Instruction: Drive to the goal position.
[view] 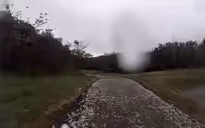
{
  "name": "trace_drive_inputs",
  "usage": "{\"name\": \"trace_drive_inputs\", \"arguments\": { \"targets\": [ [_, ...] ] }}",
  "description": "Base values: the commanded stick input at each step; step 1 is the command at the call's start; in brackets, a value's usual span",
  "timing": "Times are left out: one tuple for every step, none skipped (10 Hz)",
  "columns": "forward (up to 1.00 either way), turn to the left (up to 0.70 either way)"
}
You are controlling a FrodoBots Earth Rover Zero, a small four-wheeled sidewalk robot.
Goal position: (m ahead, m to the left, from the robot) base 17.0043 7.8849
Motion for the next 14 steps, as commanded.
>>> {"name": "trace_drive_inputs", "arguments": {
  "targets": [
    [0.7,0.0],
    [0.7,0.0],
    [0.7,0.0],
    [0.7,0.0],
    [0.7,0.0],
    [0.7,0.0],
    [0.7,0.0],
    [0.7,0.0],
    [0.7,0.0],
    [0.7,0.0],
    [0.7,0.0],
    [0.7,0.0],
    [0.7,0.0],
    [0.7,0.0]
  ]
}}
